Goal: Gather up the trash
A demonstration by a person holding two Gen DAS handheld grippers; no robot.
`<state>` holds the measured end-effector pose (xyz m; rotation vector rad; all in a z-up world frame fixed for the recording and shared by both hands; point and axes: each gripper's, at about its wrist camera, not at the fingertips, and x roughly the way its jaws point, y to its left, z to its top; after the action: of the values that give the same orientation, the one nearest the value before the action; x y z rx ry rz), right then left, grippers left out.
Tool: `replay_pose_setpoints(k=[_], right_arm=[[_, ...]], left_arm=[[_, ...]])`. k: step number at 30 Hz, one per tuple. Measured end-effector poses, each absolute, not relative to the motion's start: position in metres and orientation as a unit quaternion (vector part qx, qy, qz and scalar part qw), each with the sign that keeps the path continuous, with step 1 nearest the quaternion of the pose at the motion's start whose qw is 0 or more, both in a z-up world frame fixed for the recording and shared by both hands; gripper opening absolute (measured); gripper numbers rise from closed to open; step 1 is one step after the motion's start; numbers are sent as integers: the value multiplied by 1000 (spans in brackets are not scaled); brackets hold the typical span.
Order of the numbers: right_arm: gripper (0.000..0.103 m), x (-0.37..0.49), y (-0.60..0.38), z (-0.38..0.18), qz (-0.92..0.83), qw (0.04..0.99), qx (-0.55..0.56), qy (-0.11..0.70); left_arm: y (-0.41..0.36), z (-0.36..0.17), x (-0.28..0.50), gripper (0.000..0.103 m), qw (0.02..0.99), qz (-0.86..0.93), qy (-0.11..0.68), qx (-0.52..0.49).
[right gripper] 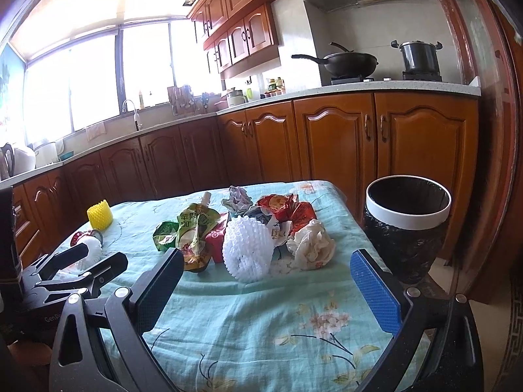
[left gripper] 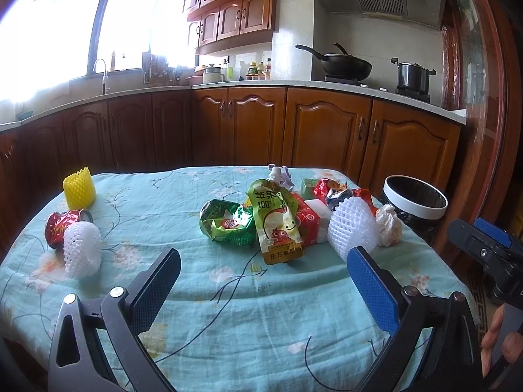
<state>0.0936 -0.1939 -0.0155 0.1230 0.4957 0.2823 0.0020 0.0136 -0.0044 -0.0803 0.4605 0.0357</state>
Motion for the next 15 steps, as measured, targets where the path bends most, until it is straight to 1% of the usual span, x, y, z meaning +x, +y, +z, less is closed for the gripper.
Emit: replay_pose_setpoints(k=[15], right_arm=[[102,97,-193,-15,146,956,63,247]], left_arm=[[13,-6,6,102,972,17,232,-41]])
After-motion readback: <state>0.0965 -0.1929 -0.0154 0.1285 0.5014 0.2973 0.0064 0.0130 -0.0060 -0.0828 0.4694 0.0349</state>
